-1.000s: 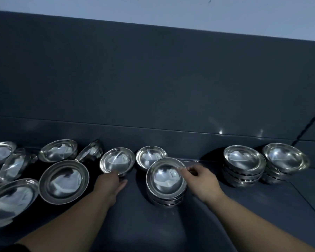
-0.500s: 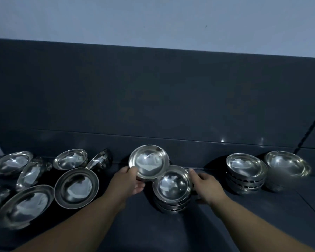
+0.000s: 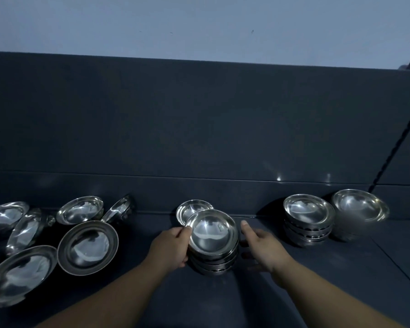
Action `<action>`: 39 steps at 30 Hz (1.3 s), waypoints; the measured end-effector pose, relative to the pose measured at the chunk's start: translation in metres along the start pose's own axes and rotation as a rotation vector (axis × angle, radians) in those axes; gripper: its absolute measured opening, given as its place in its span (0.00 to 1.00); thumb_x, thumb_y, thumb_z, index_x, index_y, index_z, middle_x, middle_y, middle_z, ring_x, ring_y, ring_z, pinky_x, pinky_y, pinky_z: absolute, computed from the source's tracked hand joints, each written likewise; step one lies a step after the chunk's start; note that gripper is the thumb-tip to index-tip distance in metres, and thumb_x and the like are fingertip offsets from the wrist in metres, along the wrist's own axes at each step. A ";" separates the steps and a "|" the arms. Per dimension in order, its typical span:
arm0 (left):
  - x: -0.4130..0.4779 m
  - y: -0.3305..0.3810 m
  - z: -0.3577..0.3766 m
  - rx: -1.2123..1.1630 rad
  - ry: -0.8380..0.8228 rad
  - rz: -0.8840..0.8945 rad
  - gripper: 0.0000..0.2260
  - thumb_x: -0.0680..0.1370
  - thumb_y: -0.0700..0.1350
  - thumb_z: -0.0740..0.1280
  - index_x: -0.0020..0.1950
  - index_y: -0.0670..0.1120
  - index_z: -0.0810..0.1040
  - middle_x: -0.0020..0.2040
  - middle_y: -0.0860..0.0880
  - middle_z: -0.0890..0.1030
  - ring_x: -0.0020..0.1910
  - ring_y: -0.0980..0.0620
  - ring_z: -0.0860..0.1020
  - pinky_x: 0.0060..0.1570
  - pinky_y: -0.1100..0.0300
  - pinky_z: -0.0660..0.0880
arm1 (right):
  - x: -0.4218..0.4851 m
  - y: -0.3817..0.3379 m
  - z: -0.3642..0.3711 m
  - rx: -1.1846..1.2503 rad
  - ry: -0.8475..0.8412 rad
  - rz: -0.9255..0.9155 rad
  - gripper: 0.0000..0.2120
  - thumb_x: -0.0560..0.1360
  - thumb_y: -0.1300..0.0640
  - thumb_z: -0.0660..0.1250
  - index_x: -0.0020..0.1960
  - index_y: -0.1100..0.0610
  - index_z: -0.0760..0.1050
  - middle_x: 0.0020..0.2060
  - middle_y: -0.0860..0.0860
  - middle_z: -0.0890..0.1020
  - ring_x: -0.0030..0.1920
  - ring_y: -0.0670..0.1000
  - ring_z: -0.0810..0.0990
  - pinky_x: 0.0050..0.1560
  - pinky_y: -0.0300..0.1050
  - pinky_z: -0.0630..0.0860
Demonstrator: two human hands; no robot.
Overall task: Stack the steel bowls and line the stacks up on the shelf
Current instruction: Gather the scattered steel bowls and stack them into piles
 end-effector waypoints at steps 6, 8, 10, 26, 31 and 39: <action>-0.011 -0.018 0.018 -0.295 -0.206 -0.089 0.22 0.78 0.60 0.60 0.71 0.56 0.66 0.57 0.53 0.74 0.57 0.49 0.77 0.53 0.55 0.77 | -0.016 0.010 0.016 0.055 -0.116 0.045 0.21 0.72 0.31 0.60 0.60 0.40 0.73 0.56 0.45 0.80 0.54 0.53 0.81 0.45 0.55 0.83; -0.013 -0.018 0.024 -0.376 -0.264 -0.078 0.18 0.78 0.59 0.60 0.68 0.57 0.68 0.54 0.55 0.77 0.54 0.50 0.78 0.57 0.54 0.76 | -0.022 0.012 0.021 0.084 -0.127 0.035 0.14 0.73 0.34 0.62 0.55 0.38 0.73 0.54 0.43 0.80 0.53 0.52 0.81 0.47 0.55 0.83; -0.014 -0.016 0.027 -0.418 -0.274 -0.049 0.14 0.79 0.57 0.60 0.63 0.57 0.70 0.52 0.57 0.79 0.53 0.51 0.79 0.58 0.55 0.76 | -0.024 0.016 0.023 0.105 -0.110 0.028 0.10 0.74 0.36 0.63 0.51 0.40 0.75 0.52 0.45 0.82 0.48 0.52 0.82 0.48 0.54 0.83; -0.064 0.038 0.148 -0.439 -0.418 0.047 0.19 0.79 0.51 0.63 0.70 0.52 0.69 0.53 0.56 0.80 0.57 0.51 0.78 0.57 0.58 0.75 | -0.042 0.065 -0.101 0.221 0.090 0.044 0.23 0.72 0.36 0.66 0.62 0.45 0.74 0.54 0.49 0.83 0.49 0.54 0.83 0.38 0.46 0.80; -0.090 0.055 0.222 -0.416 -0.438 0.042 0.20 0.79 0.52 0.64 0.70 0.53 0.69 0.58 0.54 0.80 0.58 0.52 0.79 0.56 0.59 0.76 | -0.042 0.093 -0.182 0.171 0.115 0.023 0.20 0.72 0.37 0.67 0.60 0.45 0.75 0.53 0.48 0.83 0.48 0.53 0.84 0.39 0.46 0.81; -0.111 0.083 0.317 -0.458 -0.438 -0.023 0.17 0.79 0.50 0.65 0.67 0.54 0.70 0.55 0.54 0.79 0.56 0.52 0.78 0.56 0.58 0.76 | -0.031 0.133 -0.273 0.205 0.113 -0.009 0.33 0.62 0.31 0.69 0.64 0.43 0.74 0.56 0.46 0.83 0.53 0.50 0.83 0.51 0.50 0.82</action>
Point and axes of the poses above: each hand's wrist, its own x-axis towards the middle knuckle, its own z-axis out of the palm, y = z × x, the point moved 7 cm from there along x, towards the middle knuckle
